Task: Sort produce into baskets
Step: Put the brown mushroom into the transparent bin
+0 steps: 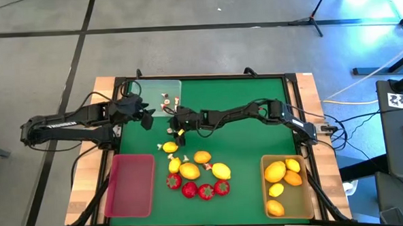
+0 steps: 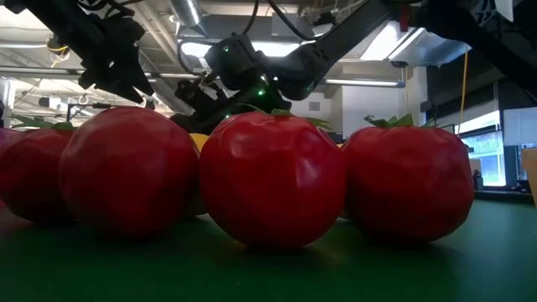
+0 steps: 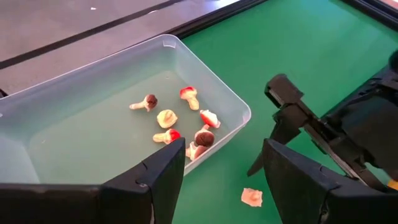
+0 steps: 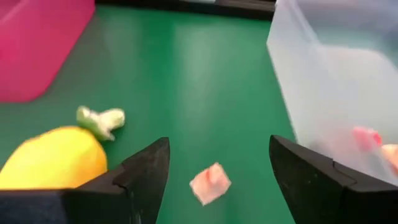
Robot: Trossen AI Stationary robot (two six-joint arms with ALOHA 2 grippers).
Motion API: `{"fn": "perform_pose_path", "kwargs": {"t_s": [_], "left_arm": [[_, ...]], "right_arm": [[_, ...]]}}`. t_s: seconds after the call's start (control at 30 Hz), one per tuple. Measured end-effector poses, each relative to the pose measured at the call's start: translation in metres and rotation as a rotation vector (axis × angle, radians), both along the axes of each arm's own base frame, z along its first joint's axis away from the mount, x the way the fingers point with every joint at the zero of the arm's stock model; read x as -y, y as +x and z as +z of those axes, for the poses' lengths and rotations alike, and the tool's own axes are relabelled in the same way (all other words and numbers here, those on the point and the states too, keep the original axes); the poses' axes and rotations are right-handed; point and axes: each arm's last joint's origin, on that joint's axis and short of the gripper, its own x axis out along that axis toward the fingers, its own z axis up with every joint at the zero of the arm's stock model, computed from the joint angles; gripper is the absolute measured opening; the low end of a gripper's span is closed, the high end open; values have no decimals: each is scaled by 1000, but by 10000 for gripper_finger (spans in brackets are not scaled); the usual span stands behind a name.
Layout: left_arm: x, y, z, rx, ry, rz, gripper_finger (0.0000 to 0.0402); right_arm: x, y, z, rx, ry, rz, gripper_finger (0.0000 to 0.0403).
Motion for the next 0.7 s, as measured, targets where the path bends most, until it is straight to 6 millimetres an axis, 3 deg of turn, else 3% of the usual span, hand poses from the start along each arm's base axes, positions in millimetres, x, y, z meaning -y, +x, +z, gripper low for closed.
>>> {"fn": "perform_pose_path", "kwargs": {"t_s": [0.13,0.33,0.7], "left_arm": [[0,0,0,0,0,0,209],[0,0,0,-2,0,0,209],[0,0,0,-3,0,0,209]], "right_arm": [[0,1,0,17,3,-3,271],[0,3,-25,-14,25,-13,271],[9,3,-33,-22,31,-35,254]]}}
